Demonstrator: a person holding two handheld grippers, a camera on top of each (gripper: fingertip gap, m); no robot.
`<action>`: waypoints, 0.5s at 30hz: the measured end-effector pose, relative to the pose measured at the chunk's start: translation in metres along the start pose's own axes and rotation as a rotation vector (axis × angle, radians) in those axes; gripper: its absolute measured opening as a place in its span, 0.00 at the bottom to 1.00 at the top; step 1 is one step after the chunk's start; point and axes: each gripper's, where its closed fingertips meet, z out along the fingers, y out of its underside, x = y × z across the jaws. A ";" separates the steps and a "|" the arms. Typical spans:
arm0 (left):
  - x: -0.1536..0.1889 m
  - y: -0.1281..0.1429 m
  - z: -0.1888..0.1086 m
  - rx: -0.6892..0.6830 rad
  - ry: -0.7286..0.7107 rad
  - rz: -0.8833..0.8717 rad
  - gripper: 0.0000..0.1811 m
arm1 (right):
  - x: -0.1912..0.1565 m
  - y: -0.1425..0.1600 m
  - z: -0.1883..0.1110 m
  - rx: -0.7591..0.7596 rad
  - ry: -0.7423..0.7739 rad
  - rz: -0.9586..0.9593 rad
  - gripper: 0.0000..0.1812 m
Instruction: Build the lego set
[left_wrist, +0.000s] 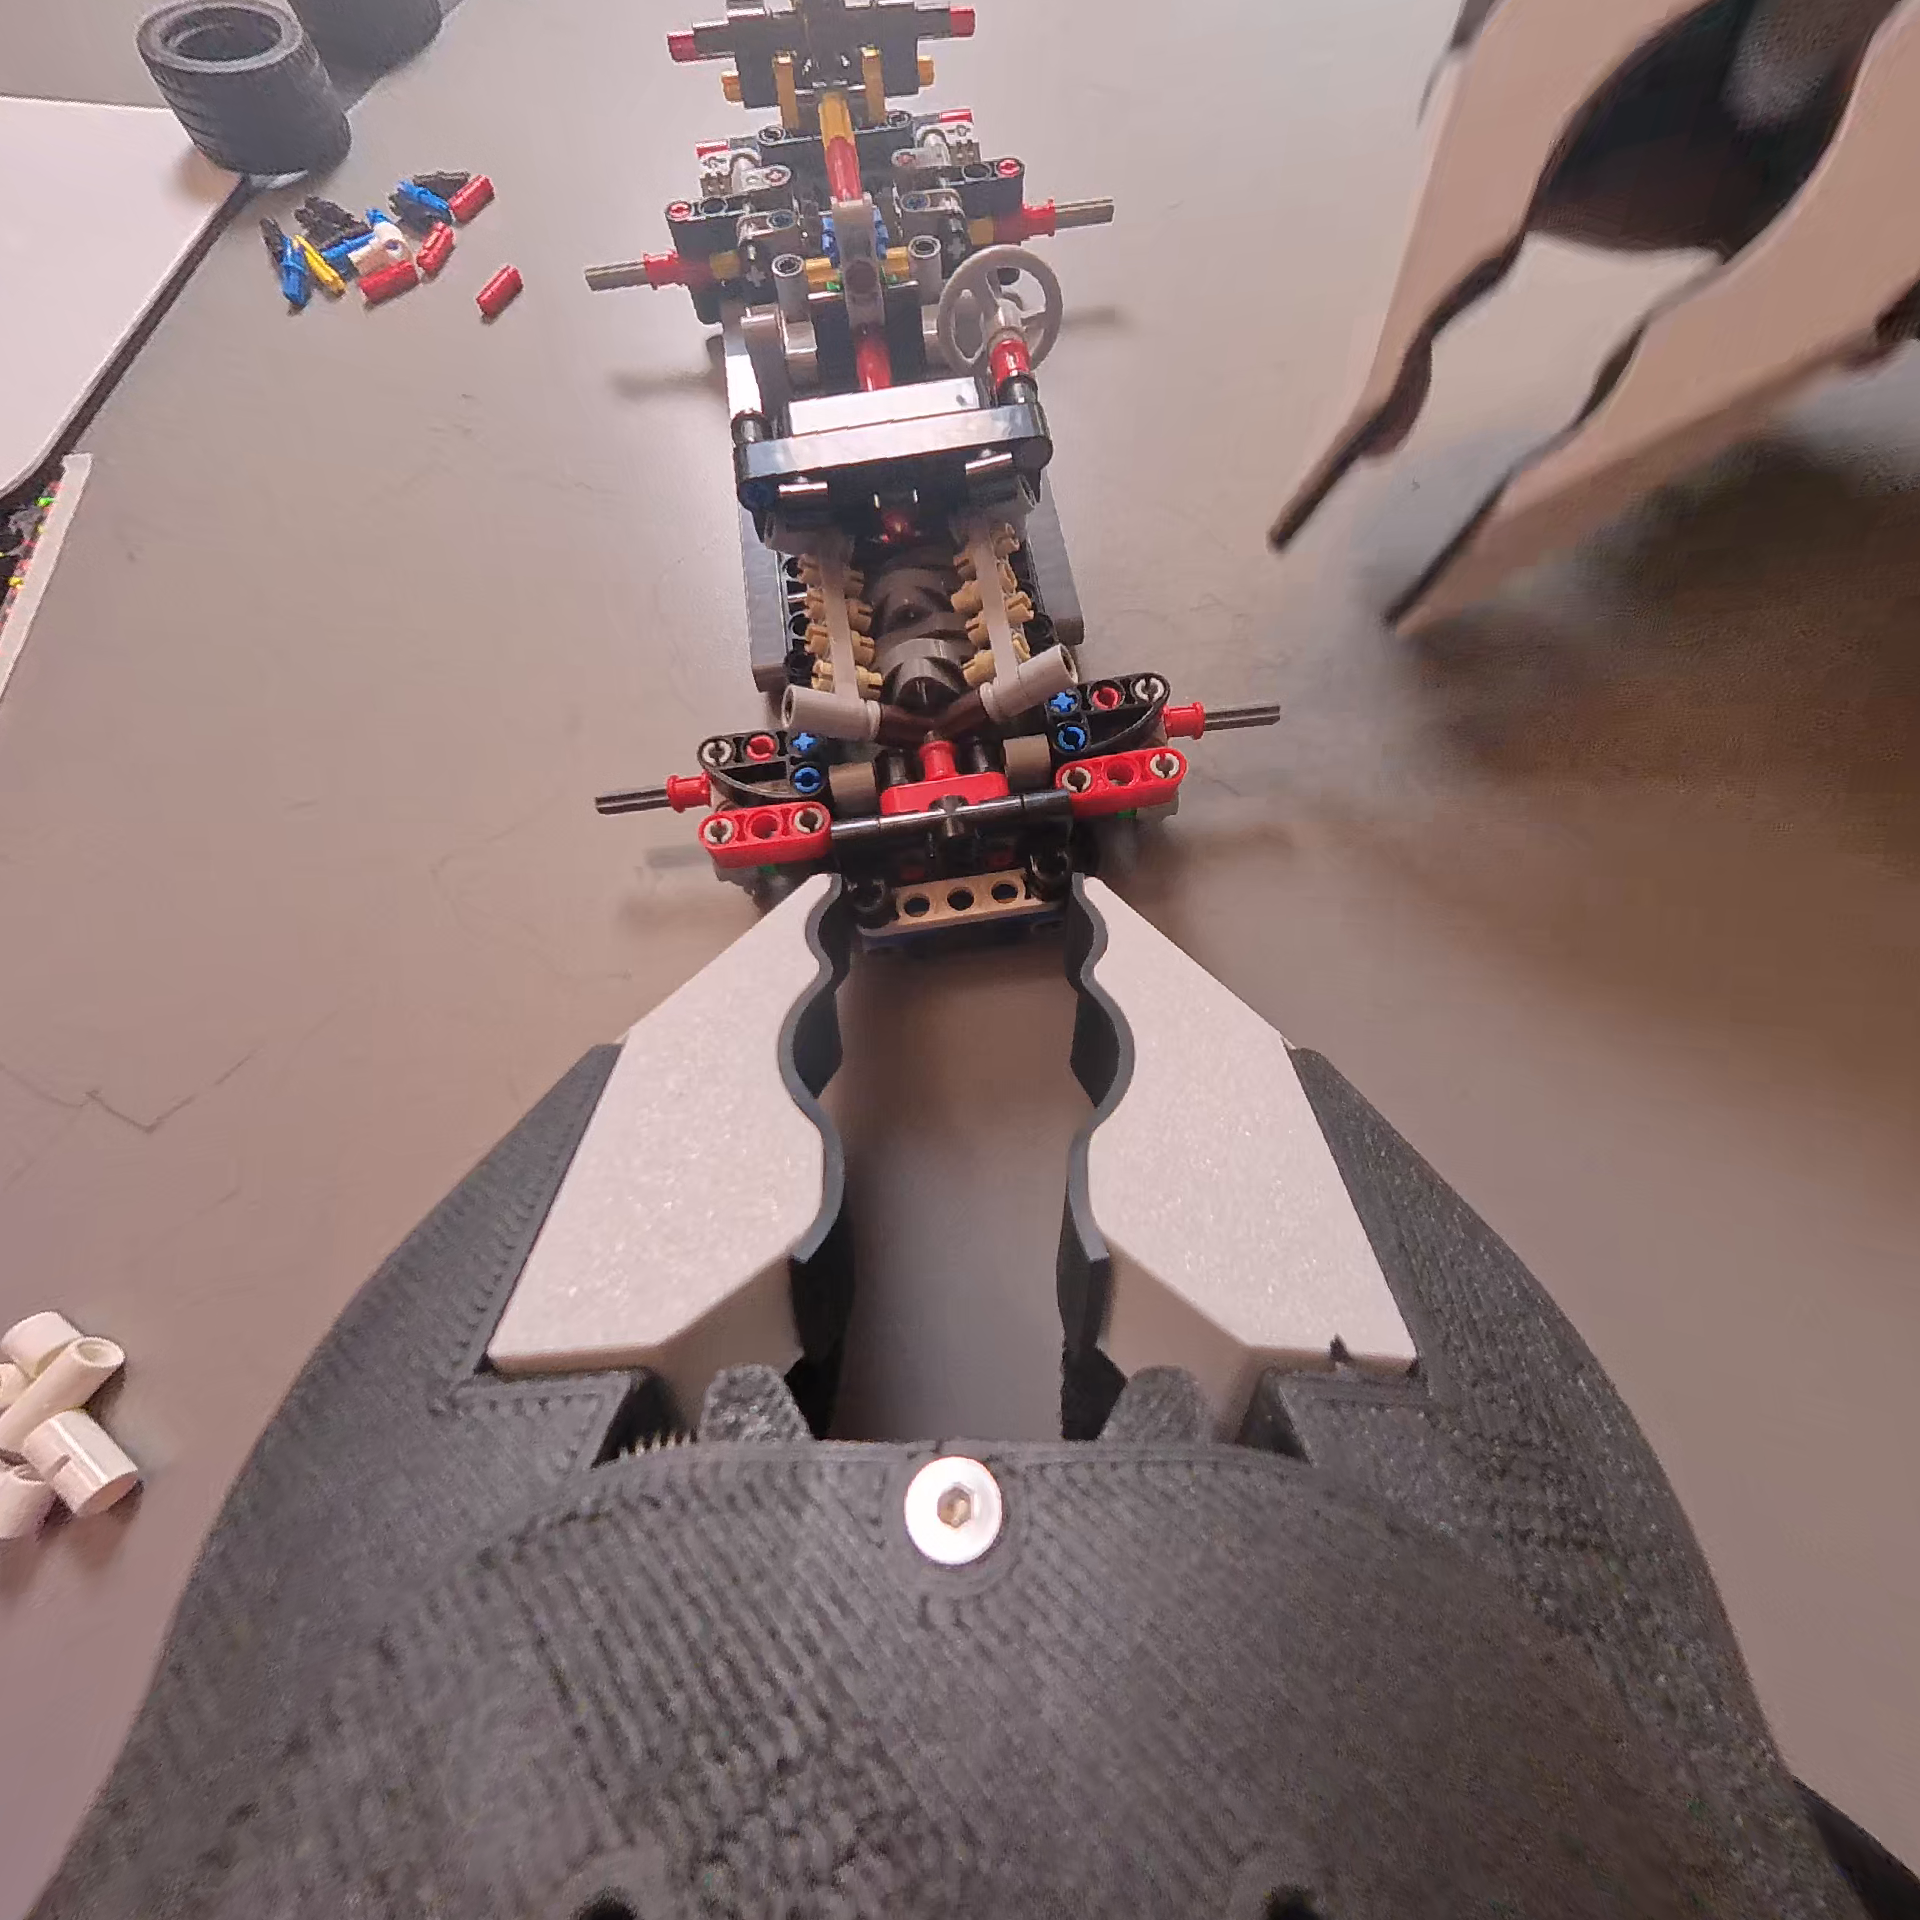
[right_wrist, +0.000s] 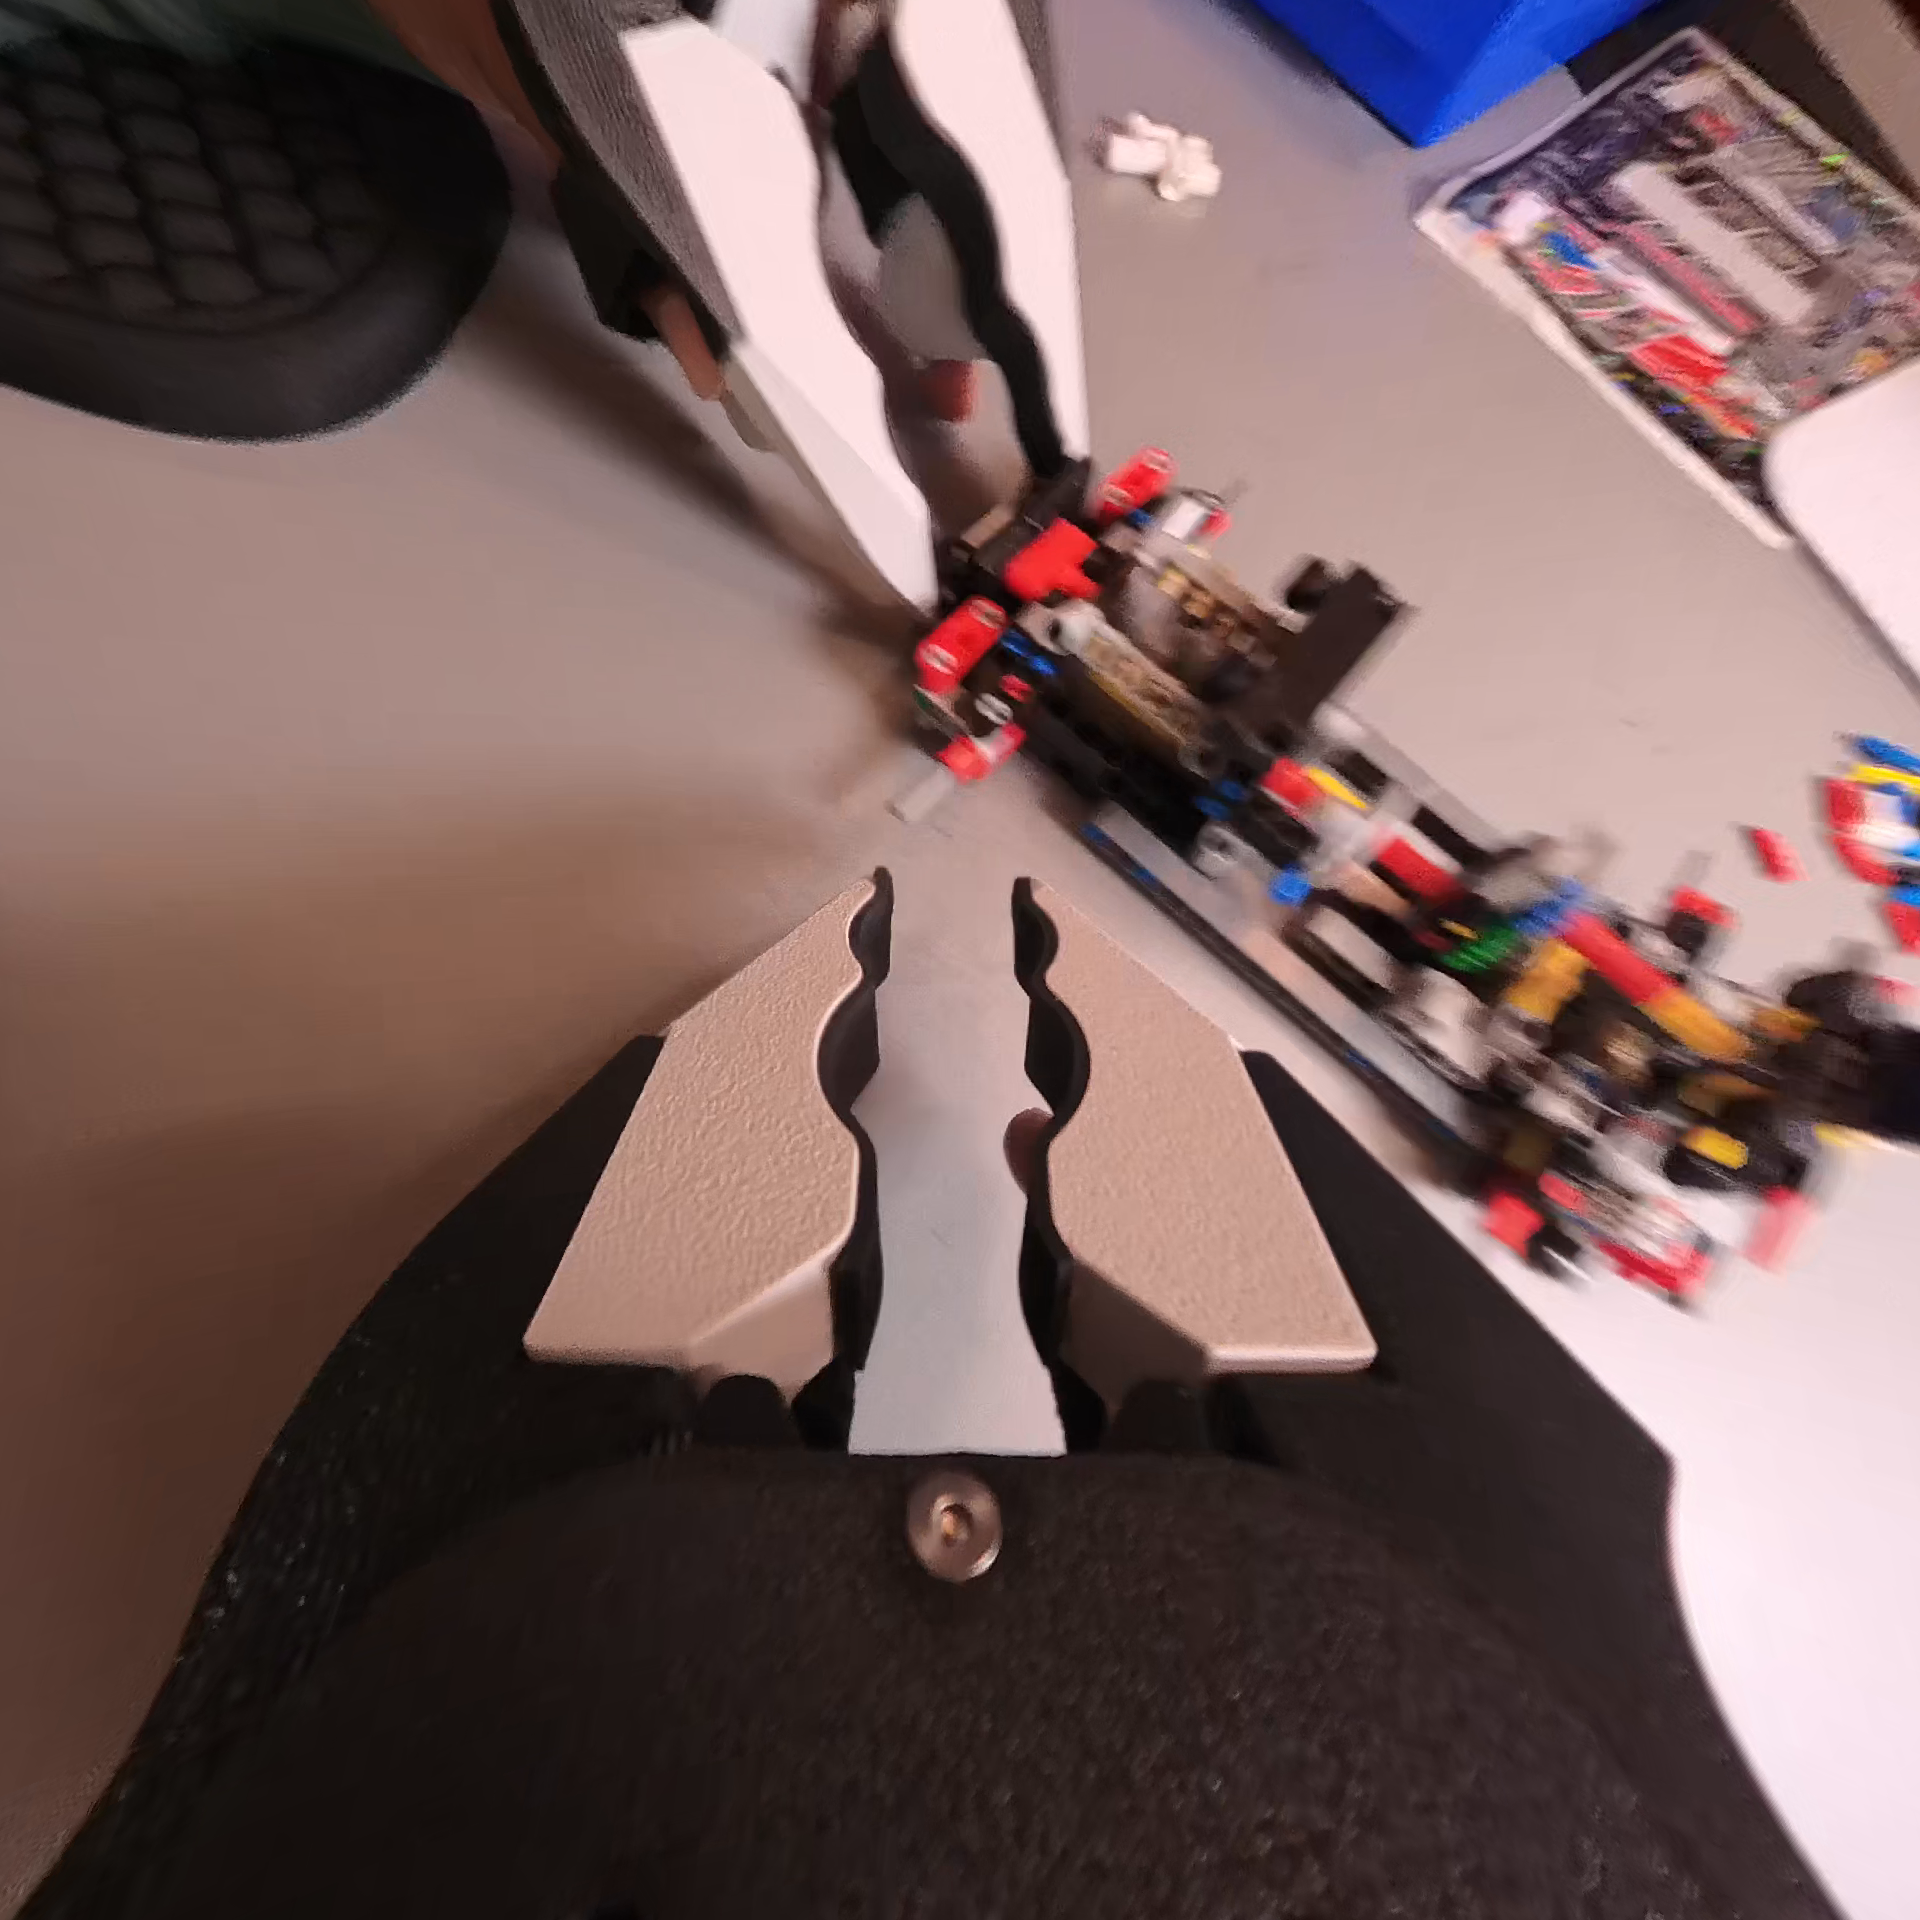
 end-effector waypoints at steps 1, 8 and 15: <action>0.000 0.000 0.000 -0.001 0.000 0.002 0.22 | 0.016 0.007 -0.012 -0.024 0.035 -0.022 0.13; -0.001 0.000 0.000 0.007 0.011 0.004 0.22 | 0.139 0.062 -0.082 0.054 0.218 0.002 0.17; -0.001 -0.001 0.000 0.030 0.052 0.028 0.22 | 0.160 0.084 -0.037 0.037 -0.090 -0.030 0.24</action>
